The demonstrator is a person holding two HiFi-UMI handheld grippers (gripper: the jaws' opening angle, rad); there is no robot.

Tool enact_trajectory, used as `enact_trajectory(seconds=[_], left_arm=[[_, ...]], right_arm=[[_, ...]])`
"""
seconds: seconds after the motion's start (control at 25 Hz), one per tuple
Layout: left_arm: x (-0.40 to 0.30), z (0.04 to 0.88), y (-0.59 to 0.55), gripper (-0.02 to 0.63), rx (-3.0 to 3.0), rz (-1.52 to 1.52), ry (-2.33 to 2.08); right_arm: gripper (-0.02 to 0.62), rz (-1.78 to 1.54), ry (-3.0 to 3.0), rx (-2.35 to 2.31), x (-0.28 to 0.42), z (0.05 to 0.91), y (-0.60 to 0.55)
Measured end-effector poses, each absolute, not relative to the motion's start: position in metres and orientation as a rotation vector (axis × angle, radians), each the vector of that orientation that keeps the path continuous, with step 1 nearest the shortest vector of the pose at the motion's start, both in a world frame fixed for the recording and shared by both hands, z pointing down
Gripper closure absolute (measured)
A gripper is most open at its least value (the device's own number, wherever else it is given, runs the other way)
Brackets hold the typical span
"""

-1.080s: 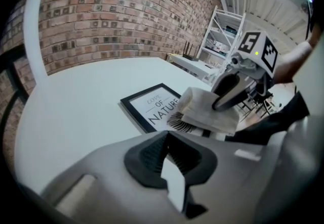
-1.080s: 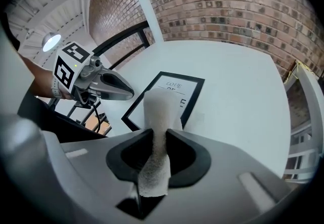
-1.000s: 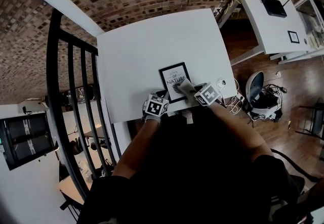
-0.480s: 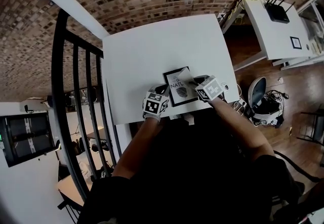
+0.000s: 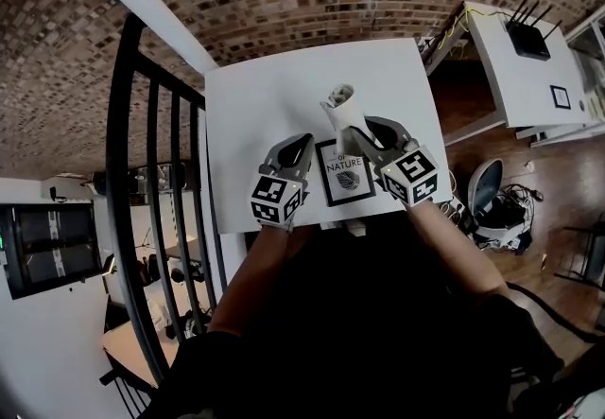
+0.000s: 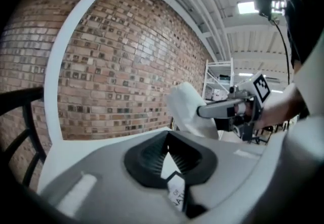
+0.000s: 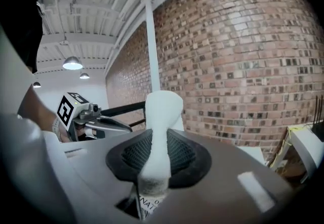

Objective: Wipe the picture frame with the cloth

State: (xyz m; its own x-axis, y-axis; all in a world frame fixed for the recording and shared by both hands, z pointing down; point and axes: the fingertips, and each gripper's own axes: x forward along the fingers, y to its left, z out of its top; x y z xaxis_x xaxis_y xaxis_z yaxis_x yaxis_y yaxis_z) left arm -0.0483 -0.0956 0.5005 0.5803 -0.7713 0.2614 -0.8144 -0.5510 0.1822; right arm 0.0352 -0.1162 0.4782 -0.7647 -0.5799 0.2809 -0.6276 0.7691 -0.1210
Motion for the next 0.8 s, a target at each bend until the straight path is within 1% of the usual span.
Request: enact_trajectory(seconds=[0.4,0.6,0.8], left_arm=[[-0.032,0.409,-0.107,0.606,2.724,0.002,-1.308],[-0.030,0.386,-0.107,0.606,2.773,-0.048,-1.307],[-0.028,0.387,-0.110,0.606,2.784,-0.035,-1.301]], right_arm=[[0.511,0.049,-2.993,1.042,0.041,0.385,-0.125],[0.511,0.002,-3.044,0.985,0.035,0.370,-0.121],[0.511,-0.008,-3.054,0.958,0.030,0.368,-0.123]])
